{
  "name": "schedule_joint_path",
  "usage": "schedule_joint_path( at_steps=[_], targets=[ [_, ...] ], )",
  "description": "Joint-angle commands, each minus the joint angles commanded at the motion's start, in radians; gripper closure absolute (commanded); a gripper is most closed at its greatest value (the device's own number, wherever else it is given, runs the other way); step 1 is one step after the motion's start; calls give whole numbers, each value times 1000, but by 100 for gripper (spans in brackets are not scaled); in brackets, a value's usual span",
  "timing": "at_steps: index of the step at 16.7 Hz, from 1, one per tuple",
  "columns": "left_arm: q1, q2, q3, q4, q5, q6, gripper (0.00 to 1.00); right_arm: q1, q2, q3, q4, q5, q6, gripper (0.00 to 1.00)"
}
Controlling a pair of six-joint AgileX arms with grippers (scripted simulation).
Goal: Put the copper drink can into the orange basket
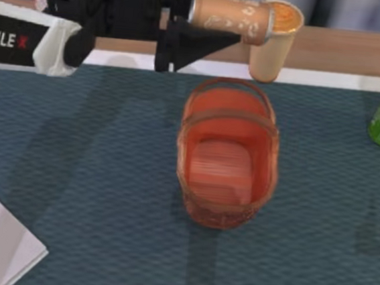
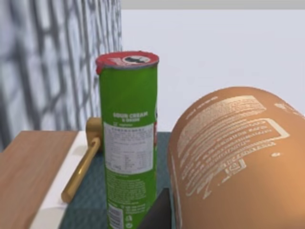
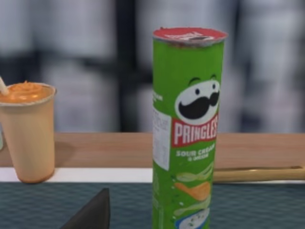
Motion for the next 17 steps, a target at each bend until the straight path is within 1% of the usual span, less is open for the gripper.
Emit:
schedule_joint_path(
  at_steps=[3,8,10,13,17],
  targets=[
    [3,62,-14,71,4,-1,100,0,0,0,0,0,0,0],
    [18,214,-62,289,3,-7,100,0,0,0,0,0,0,0],
    [21,239,-72,319,2,-7,100,0,0,0,0,0,0,0],
    [21,239,-73,319,2,-7,100,0,0,0,0,0,0,0],
    [21,239,-73,319,2,-7,70,0,0,0,0,0,0,0]
  ],
)
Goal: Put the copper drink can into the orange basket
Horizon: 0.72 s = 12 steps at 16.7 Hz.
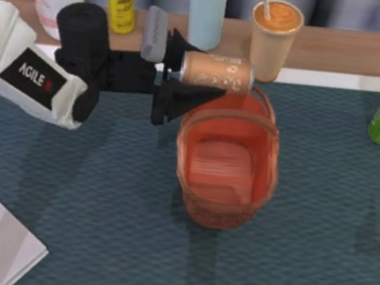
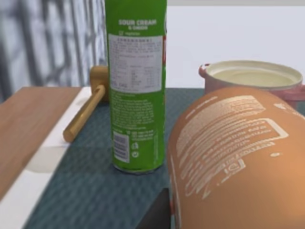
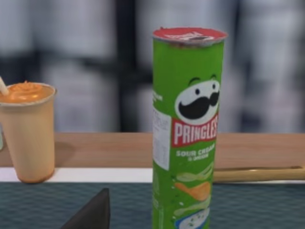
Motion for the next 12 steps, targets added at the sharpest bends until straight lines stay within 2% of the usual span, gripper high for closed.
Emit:
schedule_joint_path(
  at_steps=[9,12],
  targets=[
    [0,0,0,0,0,0,2,0,0,0,0,0,0,0],
    [0,0,0,0,0,0,0,0,0,0,0,0,0,0]
  ],
)
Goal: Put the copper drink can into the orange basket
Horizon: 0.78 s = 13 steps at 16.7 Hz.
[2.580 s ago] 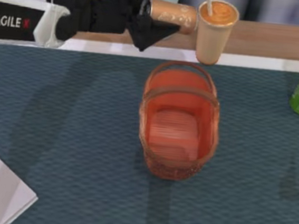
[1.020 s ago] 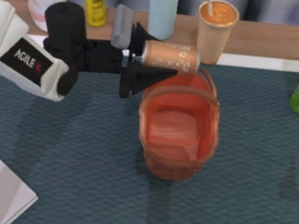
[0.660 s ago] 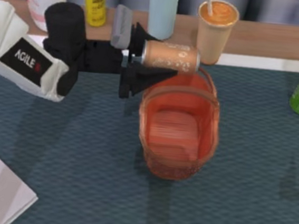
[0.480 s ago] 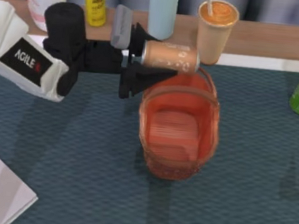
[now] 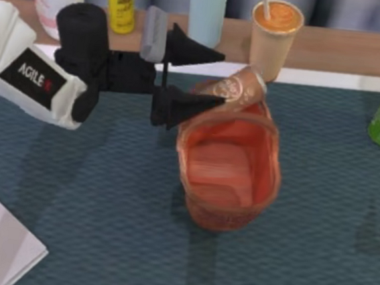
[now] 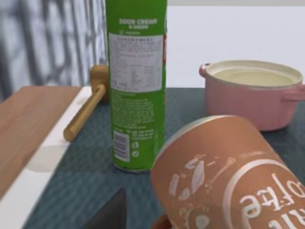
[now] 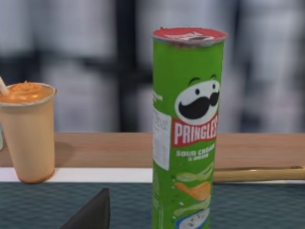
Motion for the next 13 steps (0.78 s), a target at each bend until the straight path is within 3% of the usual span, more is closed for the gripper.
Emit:
schedule_joint_path(
  at_steps=[8,13],
  targets=[
    [-3,-9,-3,-4,-6,-1,0,2,10,10,-7,1,-4,0],
    [30,-188,-81,-87,-119,-34,0,55,212,215,-153,12,-97,0]
  ],
)
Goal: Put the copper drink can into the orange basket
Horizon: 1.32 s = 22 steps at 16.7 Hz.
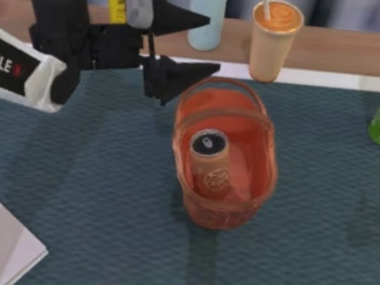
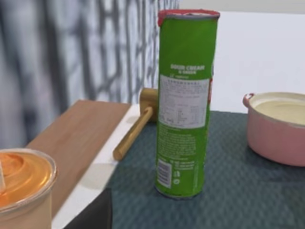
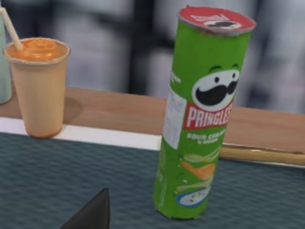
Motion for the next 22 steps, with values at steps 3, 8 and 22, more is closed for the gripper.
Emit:
schedule_joint_path(
  at_steps=[3,8,22],
  targets=[
    [40,-218,-102,-101,-126,-31,0,66,238,242,-163,3,-106,0],
    [117,-696,-357,-337,-391,-76,0,213,756,762,-514,-1,-336,0],
    [274,-2050,-1117,-923,-1087,-28,0,572,2070,2098,-1376,-9,-898,0]
  ],
)
